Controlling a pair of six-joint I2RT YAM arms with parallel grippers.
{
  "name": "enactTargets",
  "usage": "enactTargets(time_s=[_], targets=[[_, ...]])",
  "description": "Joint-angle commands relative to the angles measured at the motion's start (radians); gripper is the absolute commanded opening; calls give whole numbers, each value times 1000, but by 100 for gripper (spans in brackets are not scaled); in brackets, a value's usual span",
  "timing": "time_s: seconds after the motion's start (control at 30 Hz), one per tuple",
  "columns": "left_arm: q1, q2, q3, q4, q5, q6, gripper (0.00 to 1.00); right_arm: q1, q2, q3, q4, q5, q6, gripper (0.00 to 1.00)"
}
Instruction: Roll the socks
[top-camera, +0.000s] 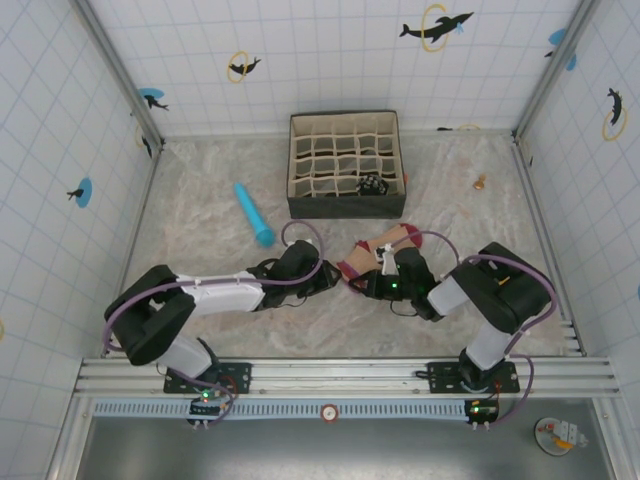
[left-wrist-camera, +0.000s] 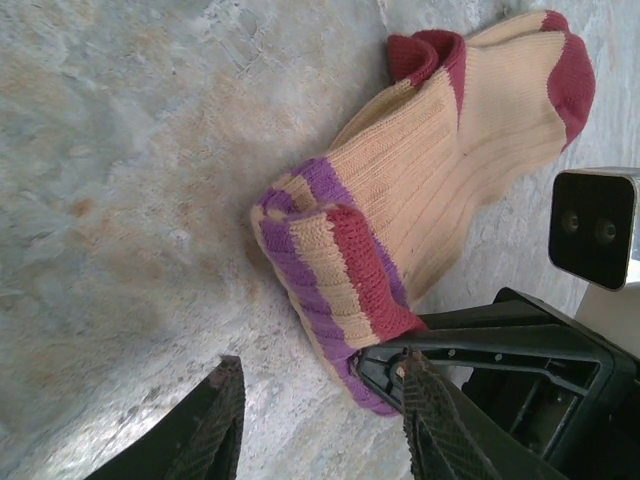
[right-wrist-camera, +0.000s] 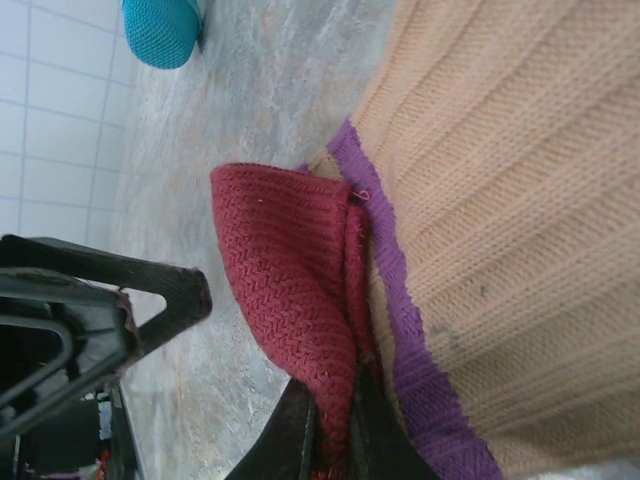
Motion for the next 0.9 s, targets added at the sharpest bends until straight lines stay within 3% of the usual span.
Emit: enactTargets(time_s=[0.0,0.23,0.43,0.87], targets=[[-8,48,19,80,10,17,41,-27,53,-22,-183,48,90,0],[-11,122,41,110,-14,0,35,-47,63,-13,-218,26,126,0],[-11,160,53,155,-34,-1,38,-57,69,-9,-220,18,131,0],[-9,278,76,180,-20,-45,36,-68,100,-18,-158,-19,166,0]])
